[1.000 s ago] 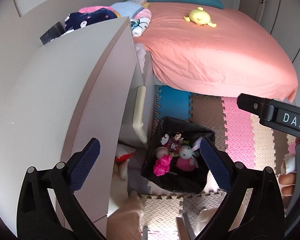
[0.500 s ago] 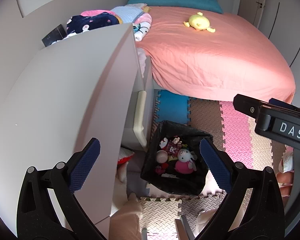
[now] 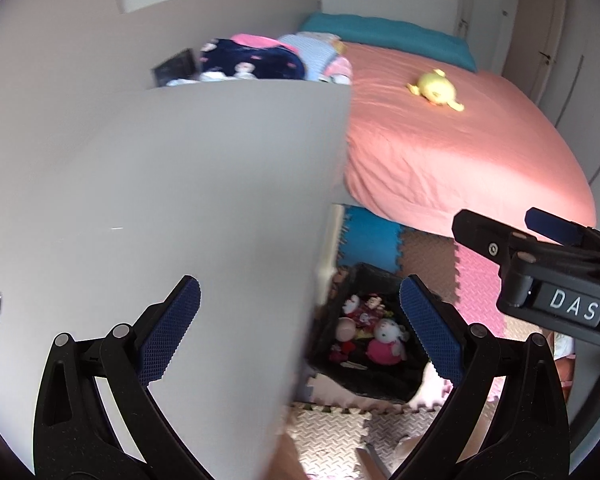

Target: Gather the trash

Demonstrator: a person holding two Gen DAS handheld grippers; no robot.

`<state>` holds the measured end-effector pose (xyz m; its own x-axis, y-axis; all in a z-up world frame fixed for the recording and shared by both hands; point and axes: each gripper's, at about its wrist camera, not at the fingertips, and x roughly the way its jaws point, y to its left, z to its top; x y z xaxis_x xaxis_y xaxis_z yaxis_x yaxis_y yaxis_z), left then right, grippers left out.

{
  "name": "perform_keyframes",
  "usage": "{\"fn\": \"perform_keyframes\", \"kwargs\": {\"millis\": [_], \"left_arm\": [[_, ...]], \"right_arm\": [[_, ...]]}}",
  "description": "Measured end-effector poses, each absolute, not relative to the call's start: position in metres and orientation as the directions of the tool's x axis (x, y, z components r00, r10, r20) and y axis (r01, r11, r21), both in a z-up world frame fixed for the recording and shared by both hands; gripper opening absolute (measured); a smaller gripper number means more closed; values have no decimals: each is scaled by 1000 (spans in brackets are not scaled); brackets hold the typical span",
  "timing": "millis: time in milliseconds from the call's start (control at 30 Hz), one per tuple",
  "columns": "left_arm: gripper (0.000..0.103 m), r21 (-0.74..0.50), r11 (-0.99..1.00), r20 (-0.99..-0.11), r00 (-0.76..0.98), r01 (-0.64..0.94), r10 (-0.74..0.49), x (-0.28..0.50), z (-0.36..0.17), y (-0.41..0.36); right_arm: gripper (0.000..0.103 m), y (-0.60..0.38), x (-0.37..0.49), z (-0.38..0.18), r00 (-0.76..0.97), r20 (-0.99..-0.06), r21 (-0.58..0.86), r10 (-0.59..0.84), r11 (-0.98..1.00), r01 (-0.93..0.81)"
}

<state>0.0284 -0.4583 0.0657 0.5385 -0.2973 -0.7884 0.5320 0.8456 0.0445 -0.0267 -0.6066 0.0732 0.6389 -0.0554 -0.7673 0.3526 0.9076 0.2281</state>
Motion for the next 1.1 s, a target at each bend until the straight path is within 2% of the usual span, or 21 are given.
{"fn": "perform_keyframes", "kwargs": {"millis": [533,867,1100], "left_arm": [[97,36,956,-776,610,292,-157,50,86,-257],[97,56,994,-791,611,98,-16,49,63,-130],[97,25,999,-807,591,24,6,46,41,-67]], "right_arm": [[101,-420,15,92,646,-756,213,100,972,98],[101,-322,25,75,610,-773,213,174,977,-10],[101,-270,20,49,566,-805,186,179,981,-45]]}}
